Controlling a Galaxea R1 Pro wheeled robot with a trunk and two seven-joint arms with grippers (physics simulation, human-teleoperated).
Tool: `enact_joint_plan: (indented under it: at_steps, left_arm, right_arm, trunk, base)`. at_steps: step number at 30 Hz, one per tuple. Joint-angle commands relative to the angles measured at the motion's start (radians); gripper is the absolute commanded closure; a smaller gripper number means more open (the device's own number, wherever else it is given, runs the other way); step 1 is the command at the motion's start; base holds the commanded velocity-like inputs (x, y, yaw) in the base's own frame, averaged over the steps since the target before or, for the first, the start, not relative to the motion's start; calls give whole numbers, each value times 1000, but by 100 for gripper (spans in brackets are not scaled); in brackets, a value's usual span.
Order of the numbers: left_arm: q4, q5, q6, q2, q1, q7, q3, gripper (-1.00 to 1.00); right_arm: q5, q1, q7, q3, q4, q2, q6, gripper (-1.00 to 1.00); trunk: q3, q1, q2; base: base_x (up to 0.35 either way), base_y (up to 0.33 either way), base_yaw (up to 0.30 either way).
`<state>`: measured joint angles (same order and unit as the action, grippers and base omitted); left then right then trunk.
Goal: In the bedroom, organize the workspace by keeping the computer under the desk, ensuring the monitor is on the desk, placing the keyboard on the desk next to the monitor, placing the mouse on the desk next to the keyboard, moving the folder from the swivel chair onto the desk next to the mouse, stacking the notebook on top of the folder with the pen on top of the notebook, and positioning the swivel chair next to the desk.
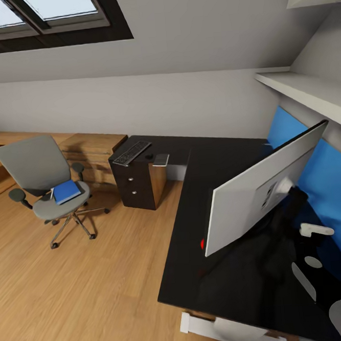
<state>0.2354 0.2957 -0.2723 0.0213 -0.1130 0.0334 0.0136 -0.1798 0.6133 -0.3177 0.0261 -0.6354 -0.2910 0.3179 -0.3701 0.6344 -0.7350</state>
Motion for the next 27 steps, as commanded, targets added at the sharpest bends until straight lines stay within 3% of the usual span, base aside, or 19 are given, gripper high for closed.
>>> enact_joint_plan:
  at_steps: [1,15,27]
  left_arm:
    - [-2,2,-3,0,0,3,2,-100]
    - [-6,2,-4,0,0,2,0,-100]
    - [-6,1,-4,-1,0,3,0,-100]
  right_arm:
    - [-10,1,0,-2,0,0,6,-100]
    - [-9,1,0,-3,2,1,6,-100]
    - [-8,1,1,-10,1,6,7,-100]
  trunk:
    - [-1,0,-1]
    - [-1,0,-1]
    - [-1,0,-1]
  base:
    - [-308,0,0]
    - [-149,0,0]
    - [-302,20,0]
